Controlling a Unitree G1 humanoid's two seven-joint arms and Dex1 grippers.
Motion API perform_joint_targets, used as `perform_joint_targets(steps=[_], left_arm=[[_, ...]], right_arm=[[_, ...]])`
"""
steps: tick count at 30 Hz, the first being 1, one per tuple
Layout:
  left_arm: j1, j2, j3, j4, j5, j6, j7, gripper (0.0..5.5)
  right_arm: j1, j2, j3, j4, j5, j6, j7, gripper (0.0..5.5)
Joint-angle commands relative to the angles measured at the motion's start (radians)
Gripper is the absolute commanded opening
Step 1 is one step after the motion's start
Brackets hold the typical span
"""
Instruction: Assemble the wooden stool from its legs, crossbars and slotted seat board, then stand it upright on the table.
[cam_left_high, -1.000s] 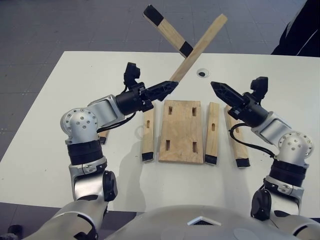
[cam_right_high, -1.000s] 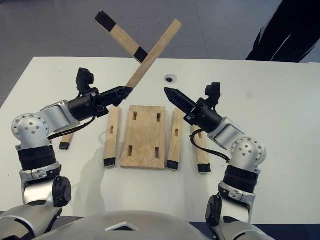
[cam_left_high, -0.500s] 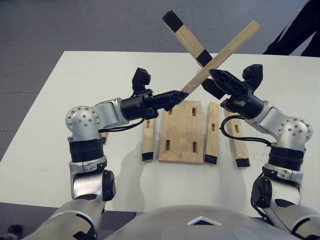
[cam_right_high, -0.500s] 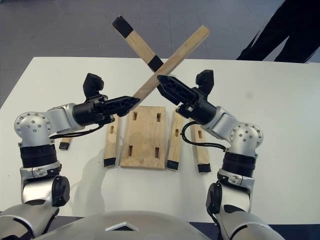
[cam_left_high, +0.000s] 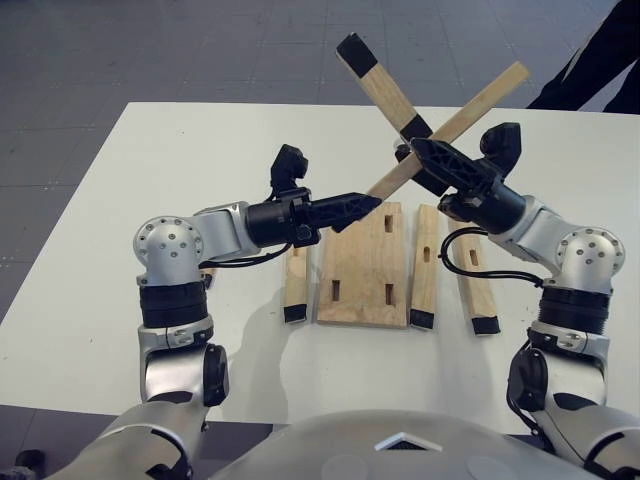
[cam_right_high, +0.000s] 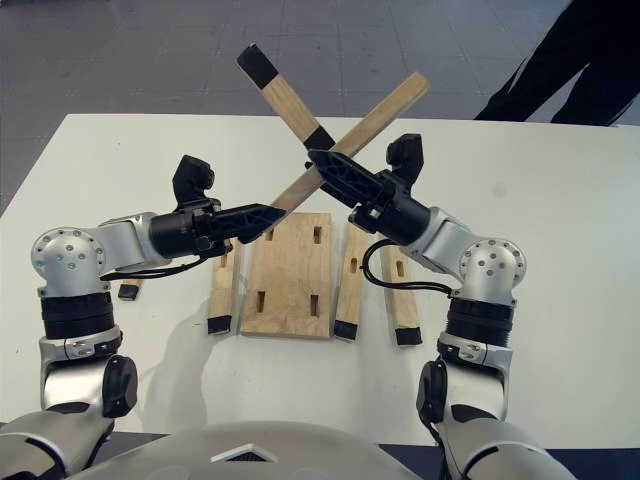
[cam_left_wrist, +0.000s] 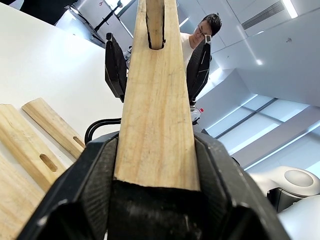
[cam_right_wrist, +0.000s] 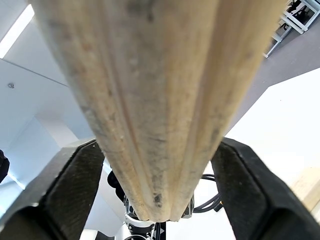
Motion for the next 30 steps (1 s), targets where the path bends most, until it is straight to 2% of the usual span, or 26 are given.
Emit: perform_joint_targets(steps=[1, 6, 15, 16, 23, 30], left_arm=[[-0.026, 0.016, -0.008, -0.001, -0.011, -0.003, -0.018, 2.05], [-0.022, 0.026, -0.016, -0.002, -0.01, -0.001, -0.029, 2.05], [-0.018, 0.029, -0.017, -0.006, -0.003, -0.034, -0.05, 2.05], [-0.015, 0.031, -0.017, -0.014, -0.005, -0.037, -0.055, 2.43], [0.006, 0.064, -0.012, -0.013, -0.02, -0.04, -0.103, 3.42], [-0.015, 0.233, 0.117, 0.073, 0.07, -0.176, -0.128, 3.51]], right_arm=[[0.002, -0.023, 0.014, -0.013, -0.006, 0.011, 0.008, 2.81], [0.004, -0.03, 0.021, -0.02, -0.004, 0.007, 0.014, 2.03], [0.013, -0.053, 0.032, -0.035, 0.008, 0.014, 0.048, 2.03], [0.012, -0.054, 0.032, -0.034, 0.008, 0.014, 0.048, 2.03], [0.024, -0.057, 0.038, -0.037, 0.003, 0.021, 0.065, 2.03], [0.071, -0.144, 0.013, -0.042, -0.029, 0.016, 0.094, 2.03]])
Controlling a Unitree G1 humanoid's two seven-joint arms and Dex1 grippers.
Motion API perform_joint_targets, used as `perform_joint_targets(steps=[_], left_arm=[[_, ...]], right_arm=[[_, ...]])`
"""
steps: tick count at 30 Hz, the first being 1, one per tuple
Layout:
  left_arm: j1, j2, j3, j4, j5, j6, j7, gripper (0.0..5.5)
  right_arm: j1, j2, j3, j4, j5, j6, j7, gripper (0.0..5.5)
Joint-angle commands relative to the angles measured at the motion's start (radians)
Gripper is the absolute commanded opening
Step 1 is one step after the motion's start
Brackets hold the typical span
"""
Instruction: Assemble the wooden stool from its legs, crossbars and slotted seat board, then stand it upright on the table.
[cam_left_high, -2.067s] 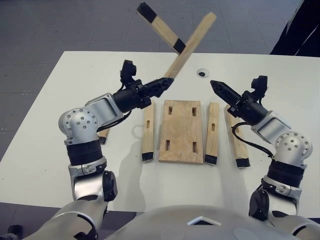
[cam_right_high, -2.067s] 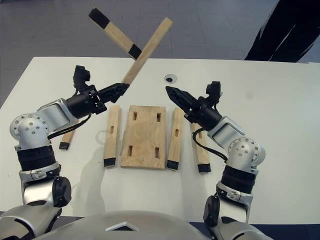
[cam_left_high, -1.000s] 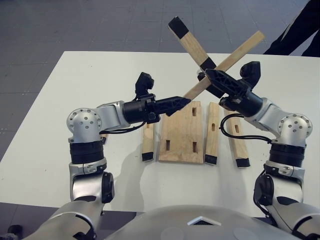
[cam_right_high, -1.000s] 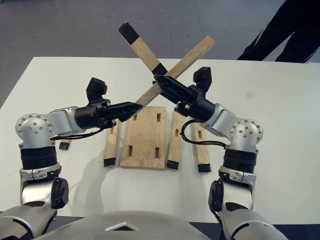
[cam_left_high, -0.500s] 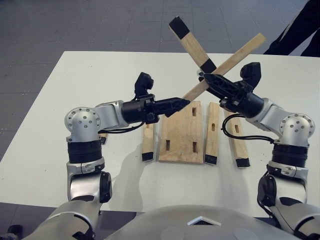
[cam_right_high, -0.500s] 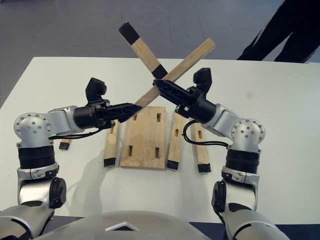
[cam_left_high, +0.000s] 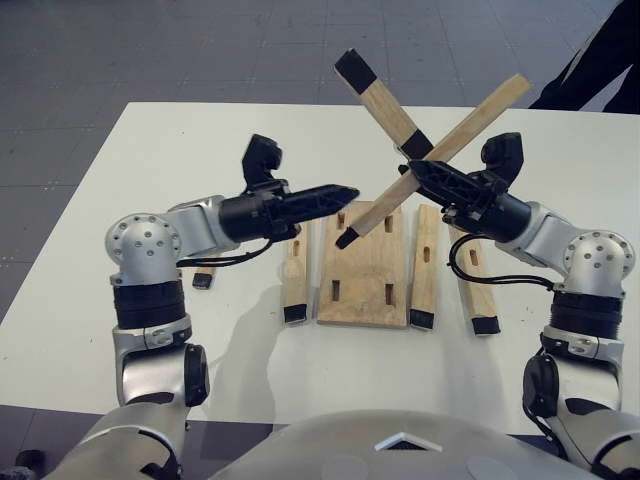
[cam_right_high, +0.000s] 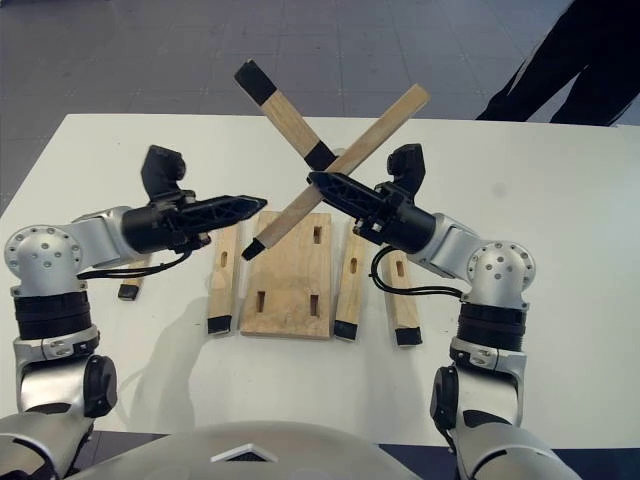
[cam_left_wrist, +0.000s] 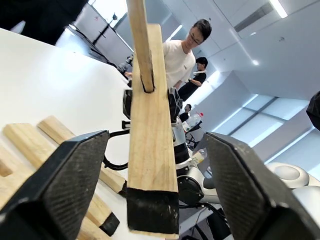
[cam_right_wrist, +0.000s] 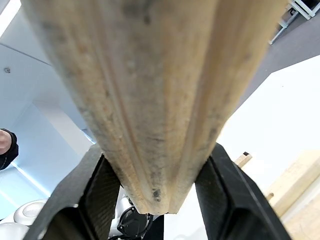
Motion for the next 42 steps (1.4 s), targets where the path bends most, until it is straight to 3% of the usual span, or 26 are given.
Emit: perform_joint_targets(steps=[1, 4, 6, 13, 29, 35, 42], left_arm=[[-0.004, 0.094, -0.006, -0.028, 0.131, -0.133, -0.004, 3.51], [0.147, 0.201, -0.32, -0.221, 0.574, -0.534, -0.022, 3.51], [0.239, 0.217, -0.433, -0.327, 0.725, -0.706, -0.034, 3.51], [0.356, 0.299, -0.606, -0.397, 1.12, -0.998, -0.002, 3.51], [0.371, 0.318, -0.744, -0.38, 1.43, -1.138, -0.033, 3.51], [0.336, 0.432, -0.802, -0.273, 1.628, -1.28, -0.097, 3.51], [0.291, 0.507, -0.757, -0.176, 1.633, -1.402, -0.113, 3.51]], right_arm=[[0.036, -0.067, -0.016, -0.025, -0.032, -0.006, 0.025, 2.03], [0.048, -0.104, -0.014, -0.045, -0.081, -0.042, 0.037, 2.03], [0.046, -0.114, -0.03, -0.043, -0.098, -0.063, 0.029, 2.03], [0.055, -0.123, -0.047, -0.055, -0.122, -0.094, 0.019, 2.03], [0.074, -0.097, -0.037, -0.087, -0.117, -0.103, -0.003, 2.03], [0.075, -0.096, -0.037, -0.087, -0.127, -0.115, -0.004, 2.03], [0.068, -0.111, 0.026, -0.109, -0.278, -0.222, 0.0, 2.03]])
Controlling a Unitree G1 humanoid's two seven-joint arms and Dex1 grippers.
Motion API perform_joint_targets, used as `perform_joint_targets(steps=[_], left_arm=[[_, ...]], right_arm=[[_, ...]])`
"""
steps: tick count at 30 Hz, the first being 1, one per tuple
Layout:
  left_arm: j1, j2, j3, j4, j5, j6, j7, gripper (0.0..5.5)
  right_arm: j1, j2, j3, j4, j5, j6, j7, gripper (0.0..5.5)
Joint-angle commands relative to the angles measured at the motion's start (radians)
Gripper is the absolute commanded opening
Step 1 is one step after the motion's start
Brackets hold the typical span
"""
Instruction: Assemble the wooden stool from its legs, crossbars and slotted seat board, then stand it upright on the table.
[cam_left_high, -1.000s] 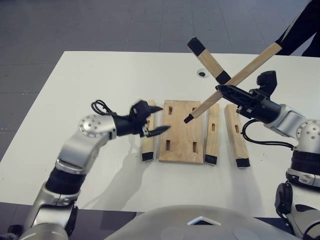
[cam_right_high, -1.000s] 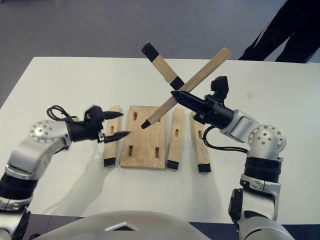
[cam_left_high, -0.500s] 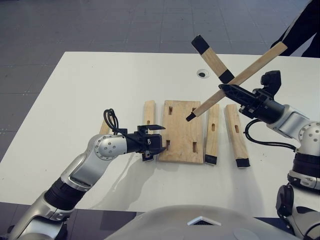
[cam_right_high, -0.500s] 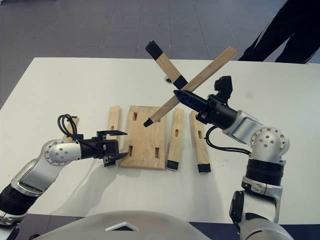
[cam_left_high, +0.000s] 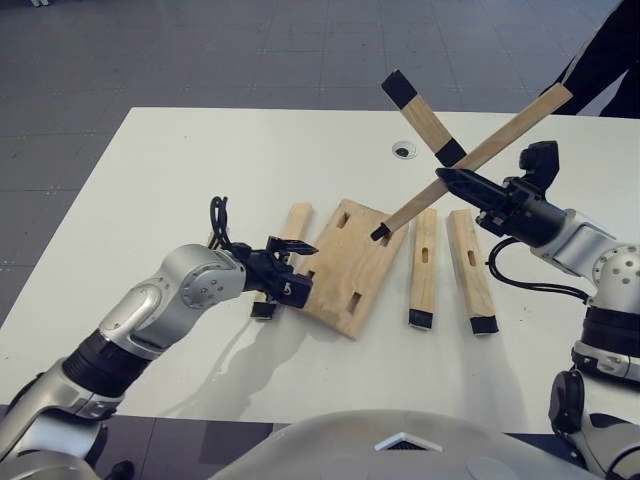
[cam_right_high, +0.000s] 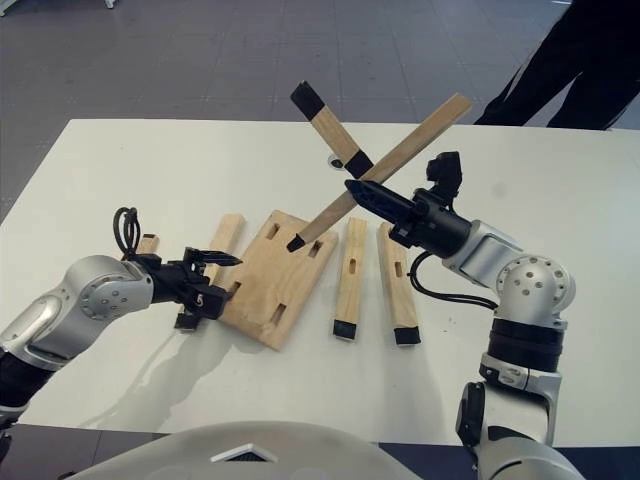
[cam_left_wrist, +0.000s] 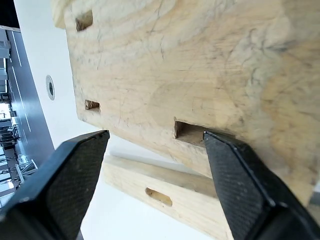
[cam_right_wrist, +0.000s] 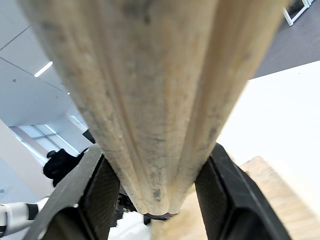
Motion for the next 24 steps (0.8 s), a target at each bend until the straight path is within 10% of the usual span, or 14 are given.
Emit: perform_joint_targets(steps=[1, 24], left_arm=[[0.003, 0.013, -0.019, 0.124, 0.039, -0.029, -0.049, 3.51], [0.002, -0.094, 0.007, 0.118, 0.016, 0.006, -0.063, 3.51]], right_arm=[[-0.017, -0.01, 0.063, -0.018, -0.12, -0.09, -0.002, 2.03], [0.036, -0.045, 0.226, 0.032, -0.395, -0.213, 0.086, 2.03]])
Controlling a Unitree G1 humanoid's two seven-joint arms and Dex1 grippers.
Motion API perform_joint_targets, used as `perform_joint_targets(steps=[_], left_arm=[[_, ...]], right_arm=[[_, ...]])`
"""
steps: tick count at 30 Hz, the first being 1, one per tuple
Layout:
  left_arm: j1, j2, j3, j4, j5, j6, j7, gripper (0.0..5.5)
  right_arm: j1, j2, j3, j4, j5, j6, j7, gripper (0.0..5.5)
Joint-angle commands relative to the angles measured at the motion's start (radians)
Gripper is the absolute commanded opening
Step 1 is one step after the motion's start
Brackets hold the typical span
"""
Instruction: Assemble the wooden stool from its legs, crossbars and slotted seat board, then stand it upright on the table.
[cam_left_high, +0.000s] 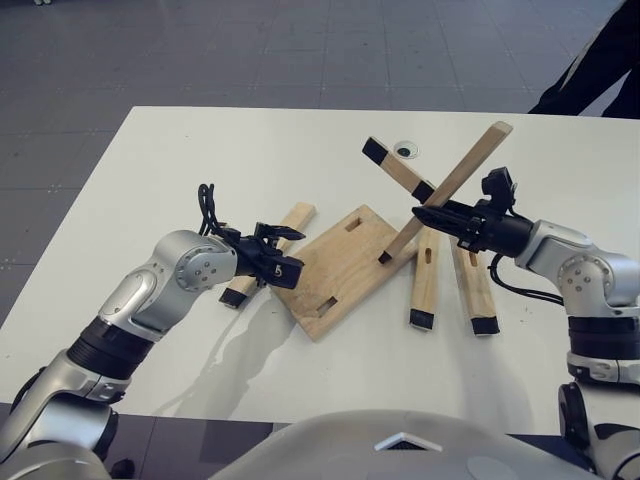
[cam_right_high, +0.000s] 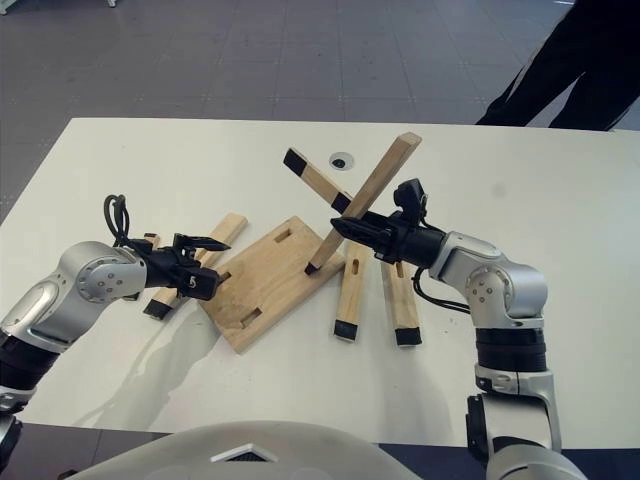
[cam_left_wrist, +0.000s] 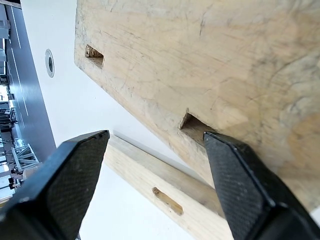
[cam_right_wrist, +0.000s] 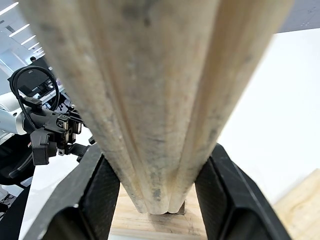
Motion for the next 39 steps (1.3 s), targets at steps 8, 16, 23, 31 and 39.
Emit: perform_joint_targets(steps=[8, 16, 23, 31, 39], left_arm=[[0.057, -0.018, -0.037, 0.002, 0.01, 0.029, -0.046, 3.51], [0.07, -0.043, -0.038, -0.04, 0.024, 0.087, -0.042, 3.51], [0.079, -0.059, -0.04, -0.054, 0.028, 0.112, -0.042, 3.51], [0.079, -0.066, -0.041, -0.057, 0.03, 0.123, -0.045, 3.51], [0.075, -0.069, -0.04, -0.05, 0.034, 0.119, -0.046, 3.51]], right_arm=[[-0.015, -0.033, 0.121, -0.098, -0.186, -0.077, -0.061, 2.03], [0.191, 0.028, 0.305, -0.229, -0.338, -0.171, -0.165, 2.03], [0.268, 0.045, 0.234, 0.034, -0.379, -0.327, -0.166, 2.03], [0.233, 0.01, 0.198, 0.103, -0.345, -0.372, -0.129, 2.03], [0.204, 0.012, 0.179, 0.052, -0.306, -0.332, -0.121, 2.03]])
